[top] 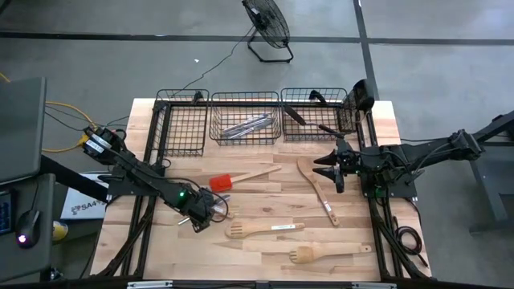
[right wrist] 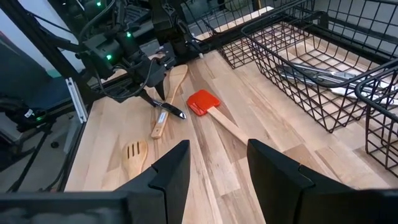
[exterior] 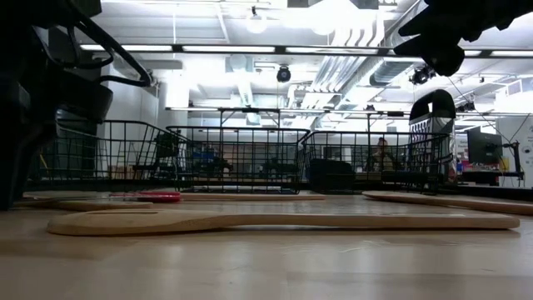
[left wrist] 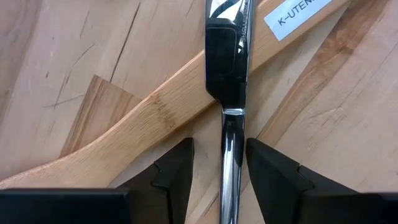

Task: Pick & Place Kitchen Items
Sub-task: Put the table knife into the middle wire basket

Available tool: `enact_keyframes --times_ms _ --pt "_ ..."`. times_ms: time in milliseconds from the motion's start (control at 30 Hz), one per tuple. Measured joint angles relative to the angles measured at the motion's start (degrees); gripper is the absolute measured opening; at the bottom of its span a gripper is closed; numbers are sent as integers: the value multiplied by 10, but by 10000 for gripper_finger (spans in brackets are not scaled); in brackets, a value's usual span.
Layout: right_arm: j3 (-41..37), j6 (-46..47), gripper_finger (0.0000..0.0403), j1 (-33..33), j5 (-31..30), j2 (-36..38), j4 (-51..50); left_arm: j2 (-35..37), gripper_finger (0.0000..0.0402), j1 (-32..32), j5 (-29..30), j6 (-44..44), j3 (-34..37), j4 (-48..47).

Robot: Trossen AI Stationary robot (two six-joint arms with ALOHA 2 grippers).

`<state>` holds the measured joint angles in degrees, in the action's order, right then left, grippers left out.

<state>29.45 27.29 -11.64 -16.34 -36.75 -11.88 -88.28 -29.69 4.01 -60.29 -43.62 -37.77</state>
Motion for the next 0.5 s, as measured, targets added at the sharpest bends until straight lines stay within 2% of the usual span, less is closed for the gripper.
enact_keyframes --times_ms 300,500 --pt "0 5 152 0 3 0 0 -1 147 0 0 1 1 0" --pt "0 28 152 0 48 0 -2 -1 144 0 0 1 1 0"
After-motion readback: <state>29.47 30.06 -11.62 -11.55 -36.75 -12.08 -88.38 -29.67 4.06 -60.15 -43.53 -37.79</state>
